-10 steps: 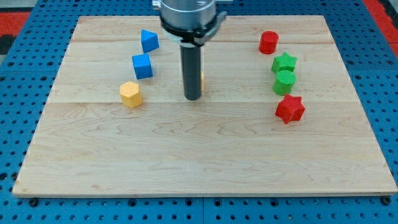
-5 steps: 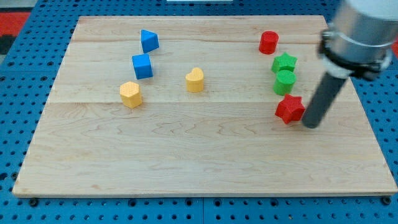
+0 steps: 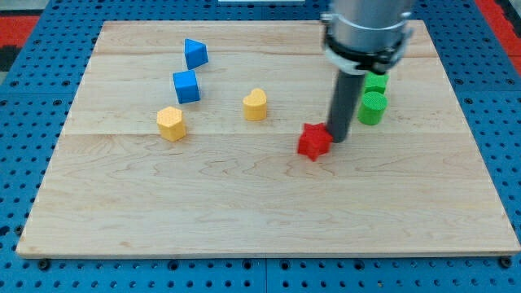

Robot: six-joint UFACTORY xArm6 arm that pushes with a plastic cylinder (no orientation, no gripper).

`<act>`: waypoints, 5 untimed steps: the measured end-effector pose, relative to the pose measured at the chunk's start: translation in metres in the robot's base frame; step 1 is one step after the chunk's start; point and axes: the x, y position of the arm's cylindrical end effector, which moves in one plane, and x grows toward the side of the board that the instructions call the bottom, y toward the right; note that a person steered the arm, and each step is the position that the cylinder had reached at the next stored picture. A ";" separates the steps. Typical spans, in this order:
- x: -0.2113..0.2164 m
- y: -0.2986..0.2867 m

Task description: Keep red blocks with green star in diagonal line

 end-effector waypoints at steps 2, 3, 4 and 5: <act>-0.009 0.129; -0.039 0.159; -0.087 0.162; -0.096 0.134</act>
